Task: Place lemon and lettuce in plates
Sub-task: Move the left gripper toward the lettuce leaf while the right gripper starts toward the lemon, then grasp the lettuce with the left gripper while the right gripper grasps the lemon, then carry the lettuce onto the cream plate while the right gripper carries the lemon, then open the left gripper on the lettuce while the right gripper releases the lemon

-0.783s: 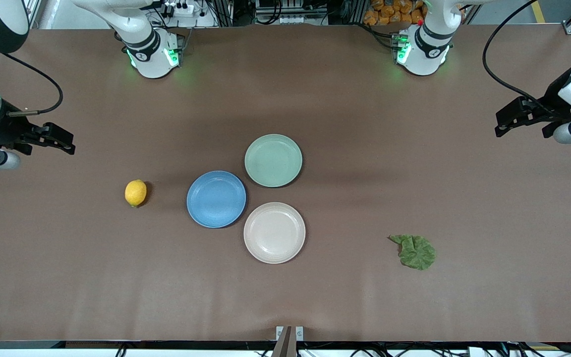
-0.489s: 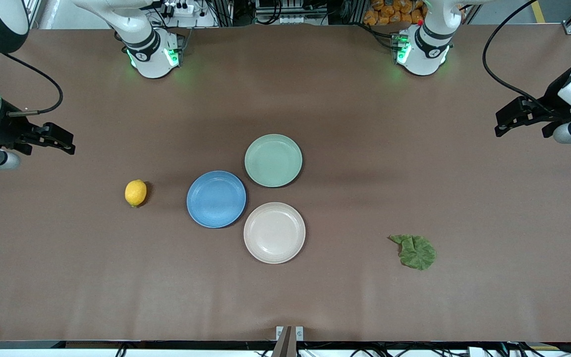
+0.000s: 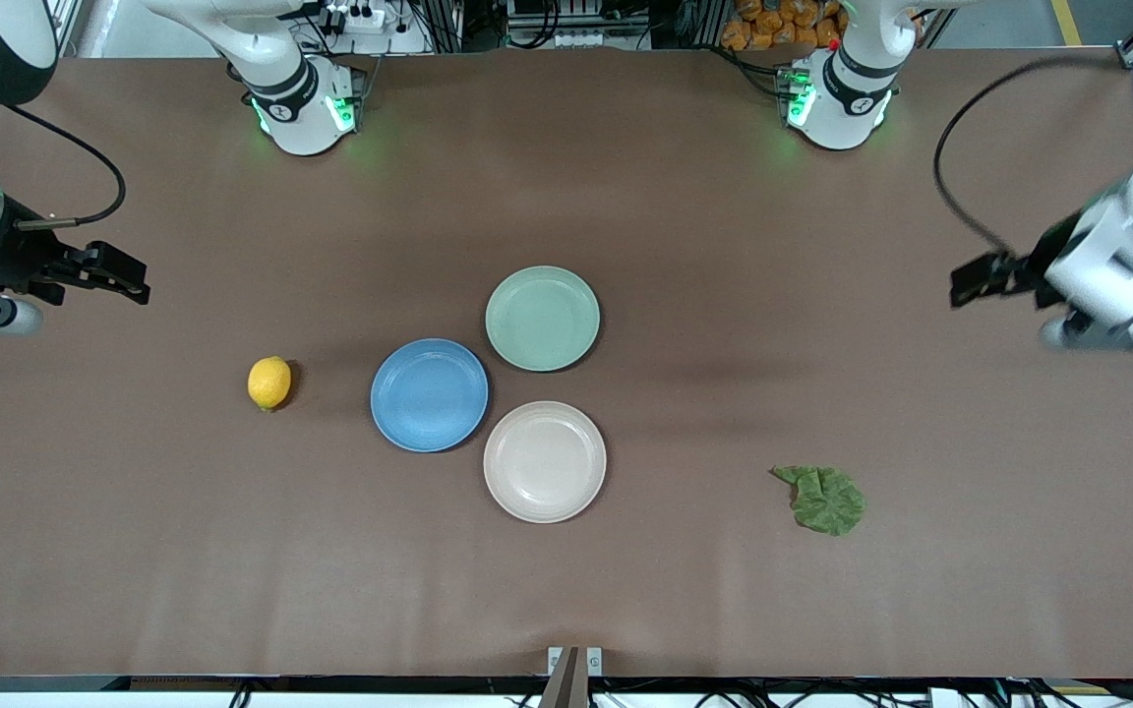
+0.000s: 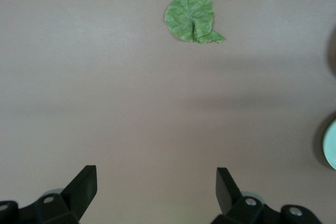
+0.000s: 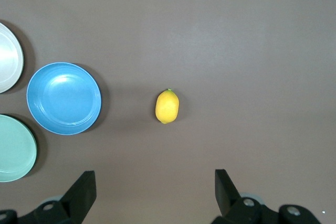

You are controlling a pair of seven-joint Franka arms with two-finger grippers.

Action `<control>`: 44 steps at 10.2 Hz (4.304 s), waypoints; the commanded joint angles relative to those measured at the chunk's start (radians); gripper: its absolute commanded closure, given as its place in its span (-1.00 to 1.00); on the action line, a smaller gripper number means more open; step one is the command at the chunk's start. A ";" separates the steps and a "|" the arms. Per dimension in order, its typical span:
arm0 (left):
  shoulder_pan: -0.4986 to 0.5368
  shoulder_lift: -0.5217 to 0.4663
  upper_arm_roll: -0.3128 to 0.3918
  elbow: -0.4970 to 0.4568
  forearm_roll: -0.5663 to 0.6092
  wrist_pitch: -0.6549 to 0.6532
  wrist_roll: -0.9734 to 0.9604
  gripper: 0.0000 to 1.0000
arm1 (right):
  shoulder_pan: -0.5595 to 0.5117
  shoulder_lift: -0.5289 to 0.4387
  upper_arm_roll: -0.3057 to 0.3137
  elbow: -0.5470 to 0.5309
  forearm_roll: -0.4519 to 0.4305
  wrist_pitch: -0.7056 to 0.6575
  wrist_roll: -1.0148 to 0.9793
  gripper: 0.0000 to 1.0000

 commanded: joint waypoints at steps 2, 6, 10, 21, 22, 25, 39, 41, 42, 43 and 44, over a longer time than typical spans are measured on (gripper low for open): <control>0.000 0.213 -0.003 0.005 0.076 0.226 0.008 -1.00 | 0.000 -0.029 0.000 -0.026 0.012 -0.002 0.010 -1.00; -0.017 0.470 -0.004 0.060 0.051 0.488 -0.039 -1.00 | 0.000 0.095 -0.003 -0.052 0.010 -0.008 0.015 -1.00; -0.073 0.611 -0.001 0.089 0.055 0.665 -0.081 -1.00 | -0.034 0.163 -0.006 -0.323 0.006 0.361 0.016 -1.00; -0.141 0.616 0.028 0.089 0.129 0.713 -0.083 1.00 | -0.039 0.364 -0.008 -0.565 0.004 0.848 0.004 -1.00; -0.174 0.599 0.042 0.089 0.129 0.684 -0.119 1.00 | -0.037 0.375 -0.005 -0.562 0.009 0.848 0.006 -1.00; -0.322 0.510 0.056 0.089 0.124 0.606 -0.297 1.00 | -0.039 0.381 -0.003 -0.562 0.015 0.861 0.007 -0.43; -0.523 0.608 -0.076 0.155 0.074 0.862 -0.721 -1.00 | 0.144 0.577 0.230 -0.088 0.081 0.574 0.665 0.88; -0.517 0.527 -0.075 0.158 0.066 0.718 -0.718 -1.00 | 0.148 0.602 0.230 -0.088 0.081 0.577 0.665 0.48; -0.512 0.472 -0.072 0.157 0.072 0.645 -0.713 -1.00 | 0.151 0.609 0.230 -0.088 0.081 0.580 0.667 -0.38; -0.486 0.408 -0.066 0.155 0.075 0.568 -0.713 -1.00 | 0.153 0.609 0.230 -0.089 0.081 0.580 0.667 -0.99; -0.451 0.339 -0.066 0.155 0.080 0.470 -0.709 -1.00 | 0.153 0.609 0.230 -0.086 0.081 0.580 0.667 -1.00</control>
